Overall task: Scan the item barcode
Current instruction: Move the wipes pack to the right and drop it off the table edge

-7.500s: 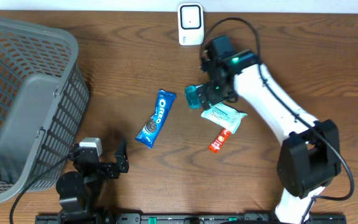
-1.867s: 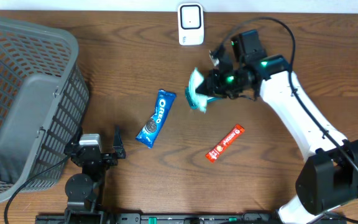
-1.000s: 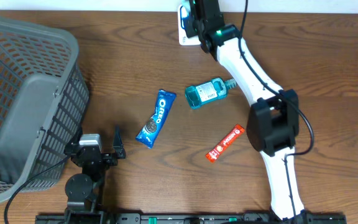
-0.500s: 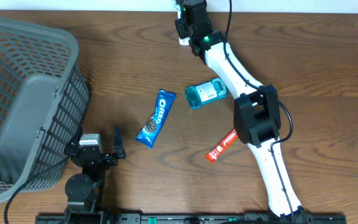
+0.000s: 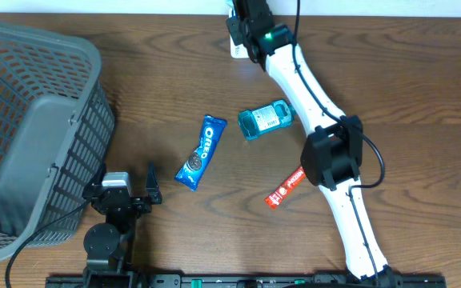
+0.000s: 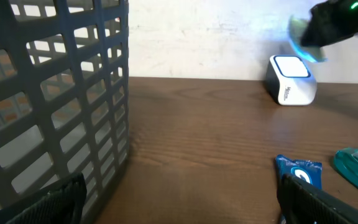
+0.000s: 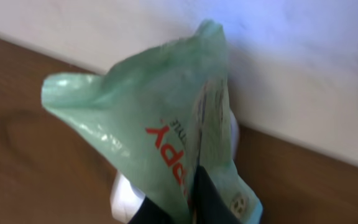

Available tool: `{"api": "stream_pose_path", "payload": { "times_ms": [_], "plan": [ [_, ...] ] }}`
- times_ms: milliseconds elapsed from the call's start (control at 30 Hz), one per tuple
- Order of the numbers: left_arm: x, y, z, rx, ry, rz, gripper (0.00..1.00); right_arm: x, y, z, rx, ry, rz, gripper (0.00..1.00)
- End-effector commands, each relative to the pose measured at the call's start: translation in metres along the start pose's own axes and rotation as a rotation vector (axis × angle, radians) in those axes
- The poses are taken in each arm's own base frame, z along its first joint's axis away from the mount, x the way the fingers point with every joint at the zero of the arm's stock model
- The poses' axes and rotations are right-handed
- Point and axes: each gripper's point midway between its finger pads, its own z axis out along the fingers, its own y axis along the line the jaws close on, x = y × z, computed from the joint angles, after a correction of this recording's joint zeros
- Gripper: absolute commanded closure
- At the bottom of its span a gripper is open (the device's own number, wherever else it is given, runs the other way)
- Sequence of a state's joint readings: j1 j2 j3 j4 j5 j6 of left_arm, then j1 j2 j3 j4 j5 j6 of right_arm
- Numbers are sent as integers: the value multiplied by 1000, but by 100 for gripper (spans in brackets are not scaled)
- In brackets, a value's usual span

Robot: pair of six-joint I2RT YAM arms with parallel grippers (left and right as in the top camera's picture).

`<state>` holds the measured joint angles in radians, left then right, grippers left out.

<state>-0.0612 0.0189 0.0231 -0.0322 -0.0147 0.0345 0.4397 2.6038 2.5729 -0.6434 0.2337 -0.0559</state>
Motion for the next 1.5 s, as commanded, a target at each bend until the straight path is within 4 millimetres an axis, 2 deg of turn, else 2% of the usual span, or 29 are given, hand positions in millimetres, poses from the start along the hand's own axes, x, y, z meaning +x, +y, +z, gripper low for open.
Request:
{"api": "stream_pose_path", "payload": {
  "times_ms": [0, 100, 167, 300, 367, 467, 667, 833, 933, 1133, 1233, 1333, 1400, 1467],
  "plan": [
    [18, 4, 1, -22, 55, 19, 2, -54, -41, -78, 110, -60, 20, 99],
    [18, 4, 1, -22, 55, 18, 2, -33, -73, -113, 185, 66, 25, 99],
    [18, 4, 1, -22, 55, 18, 2, -11, -104, -136, 270, 169, 49, 99],
    [18, 4, 1, -22, 55, 19, 2, 38, -171, -176, 469, 366, 124, 99],
    [18, 4, 1, -22, 55, 19, 2, 66, -211, -195, 597, 469, 161, 99],
    [18, 4, 1, -22, 55, 18, 2, 101, -267, -216, 747, 592, 183, 99],
    [18, 4, 1, -22, 55, 19, 2, 166, -347, -222, 865, 698, 387, 99],
    [18, 4, 1, -22, 55, 19, 2, 226, -397, -209, 906, 743, 512, 99],
    [18, 4, 1, -22, 55, 19, 2, 266, -421, -198, 908, 773, 525, 99],
    [18, 4, 1, -22, 55, 18, 2, 335, -450, -189, 938, 821, 532, 99],
    [18, 4, 1, -22, 55, 18, 2, 350, -459, -191, 955, 823, 548, 99],
    [18, 4, 1, -22, 55, 18, 2, 356, -467, -197, 970, 820, 568, 98],
    [18, 4, 1, -22, 55, 18, 2, 358, -470, -199, 974, 822, 576, 71],
    [18, 4, 1, -22, 55, 19, 2, 358, -469, -199, 974, 822, 576, 34]
  ]
}}
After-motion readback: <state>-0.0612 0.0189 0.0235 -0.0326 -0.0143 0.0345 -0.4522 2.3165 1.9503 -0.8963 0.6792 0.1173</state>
